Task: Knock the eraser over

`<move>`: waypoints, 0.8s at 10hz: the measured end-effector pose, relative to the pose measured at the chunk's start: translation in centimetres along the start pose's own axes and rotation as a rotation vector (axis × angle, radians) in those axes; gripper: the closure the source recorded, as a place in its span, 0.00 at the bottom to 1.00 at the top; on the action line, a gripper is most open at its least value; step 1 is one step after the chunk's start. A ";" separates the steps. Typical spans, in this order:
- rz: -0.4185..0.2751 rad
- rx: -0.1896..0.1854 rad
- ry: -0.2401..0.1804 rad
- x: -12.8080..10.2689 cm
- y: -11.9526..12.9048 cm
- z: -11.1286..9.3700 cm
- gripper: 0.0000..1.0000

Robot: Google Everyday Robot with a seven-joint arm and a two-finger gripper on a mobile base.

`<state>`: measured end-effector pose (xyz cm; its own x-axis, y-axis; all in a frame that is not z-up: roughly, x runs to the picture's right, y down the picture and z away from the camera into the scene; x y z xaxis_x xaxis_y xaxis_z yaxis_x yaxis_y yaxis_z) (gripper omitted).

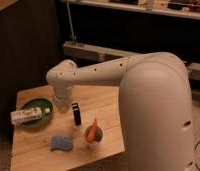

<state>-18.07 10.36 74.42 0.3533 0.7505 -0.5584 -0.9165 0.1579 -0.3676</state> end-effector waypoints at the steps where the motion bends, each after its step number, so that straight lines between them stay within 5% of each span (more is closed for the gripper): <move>1: 0.034 0.007 -0.002 -0.1 -1.2 -0.1 1.00; 4: 0.212 -0.053 -0.015 -0.3 -6.6 -1.0 1.00; 8: 0.359 -0.150 -0.041 0.9 -12.7 -2.0 0.98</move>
<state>-5.78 7.75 77.12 0.0049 0.7665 -0.6423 -0.9418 -0.2124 -0.2606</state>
